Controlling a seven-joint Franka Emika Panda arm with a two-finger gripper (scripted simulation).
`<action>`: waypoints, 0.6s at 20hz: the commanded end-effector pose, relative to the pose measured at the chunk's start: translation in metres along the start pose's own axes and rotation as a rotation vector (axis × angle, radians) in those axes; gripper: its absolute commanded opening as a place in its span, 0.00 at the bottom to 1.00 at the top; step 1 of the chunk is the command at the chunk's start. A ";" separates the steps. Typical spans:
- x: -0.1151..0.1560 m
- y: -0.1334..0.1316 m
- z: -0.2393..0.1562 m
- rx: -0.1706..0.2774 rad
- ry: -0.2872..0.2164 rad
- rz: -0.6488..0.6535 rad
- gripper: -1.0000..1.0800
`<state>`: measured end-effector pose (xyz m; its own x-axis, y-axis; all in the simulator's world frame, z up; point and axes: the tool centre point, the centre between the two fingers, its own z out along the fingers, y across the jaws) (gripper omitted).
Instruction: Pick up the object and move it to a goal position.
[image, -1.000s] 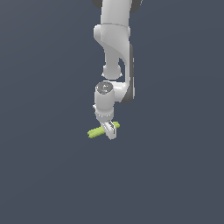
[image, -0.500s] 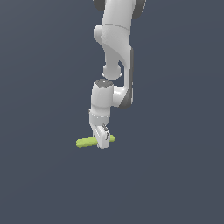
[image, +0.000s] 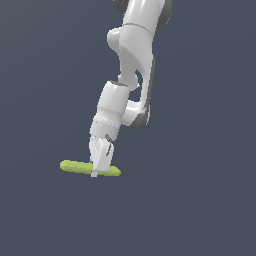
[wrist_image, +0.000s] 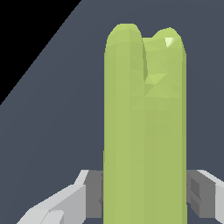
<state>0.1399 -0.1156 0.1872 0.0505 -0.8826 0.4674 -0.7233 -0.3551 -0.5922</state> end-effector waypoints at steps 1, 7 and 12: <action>0.022 -0.023 -0.009 0.066 0.068 0.028 0.00; 0.072 -0.066 -0.039 0.208 0.220 0.092 0.00; 0.105 -0.090 -0.067 0.305 0.328 0.139 0.00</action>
<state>0.1650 -0.1524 0.3188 -0.2543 -0.8122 0.5250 -0.4981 -0.3553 -0.7910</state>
